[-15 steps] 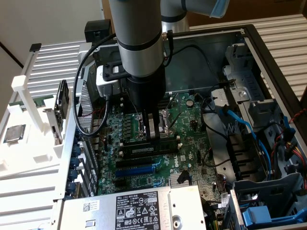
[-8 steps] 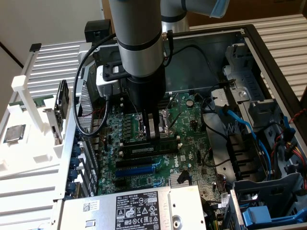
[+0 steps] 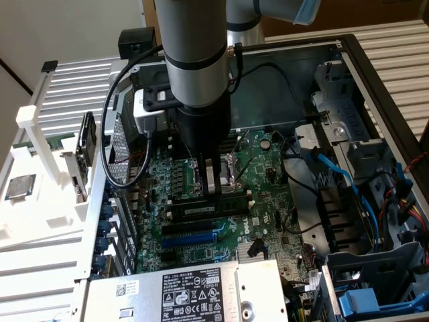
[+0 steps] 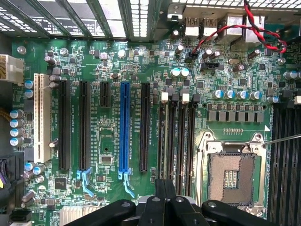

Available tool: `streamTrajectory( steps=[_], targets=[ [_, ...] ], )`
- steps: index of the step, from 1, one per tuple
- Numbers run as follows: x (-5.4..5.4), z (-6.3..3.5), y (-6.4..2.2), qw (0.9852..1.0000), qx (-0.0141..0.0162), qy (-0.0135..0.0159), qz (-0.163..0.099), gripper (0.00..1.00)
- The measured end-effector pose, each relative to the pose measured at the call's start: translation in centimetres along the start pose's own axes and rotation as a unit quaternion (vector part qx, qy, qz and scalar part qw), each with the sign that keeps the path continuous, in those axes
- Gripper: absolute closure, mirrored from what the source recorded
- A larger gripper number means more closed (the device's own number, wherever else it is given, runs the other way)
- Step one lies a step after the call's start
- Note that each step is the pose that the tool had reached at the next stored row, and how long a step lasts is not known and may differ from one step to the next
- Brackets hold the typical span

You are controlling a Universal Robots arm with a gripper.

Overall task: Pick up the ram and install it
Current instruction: 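Press down the ram until it locks into place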

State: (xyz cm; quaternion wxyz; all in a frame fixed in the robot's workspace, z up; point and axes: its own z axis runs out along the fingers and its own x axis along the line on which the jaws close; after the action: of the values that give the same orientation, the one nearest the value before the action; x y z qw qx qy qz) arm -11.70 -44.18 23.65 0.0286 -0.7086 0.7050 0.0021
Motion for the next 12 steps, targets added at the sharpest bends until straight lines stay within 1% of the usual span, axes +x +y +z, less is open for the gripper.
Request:
streamTrajectory(
  steps=[3, 5, 10, 12],
  targets=[
    [-0.06, -0.05, -0.11, 1.0000, -0.0027, -0.0002, 0.000, 0.90],
    [-0.17, -0.06, -0.16, 1.0000, -0.0038, -0.0001, 0.000, 0.90],
    [-0.25, -0.06, -0.20, 1.0000, -0.0042, -0.0001, 0.001, 0.90],
    [-0.30, -0.06, -0.22, 1.0000, -0.0050, -0.0001, 0.001, 0.90]
  ],
)
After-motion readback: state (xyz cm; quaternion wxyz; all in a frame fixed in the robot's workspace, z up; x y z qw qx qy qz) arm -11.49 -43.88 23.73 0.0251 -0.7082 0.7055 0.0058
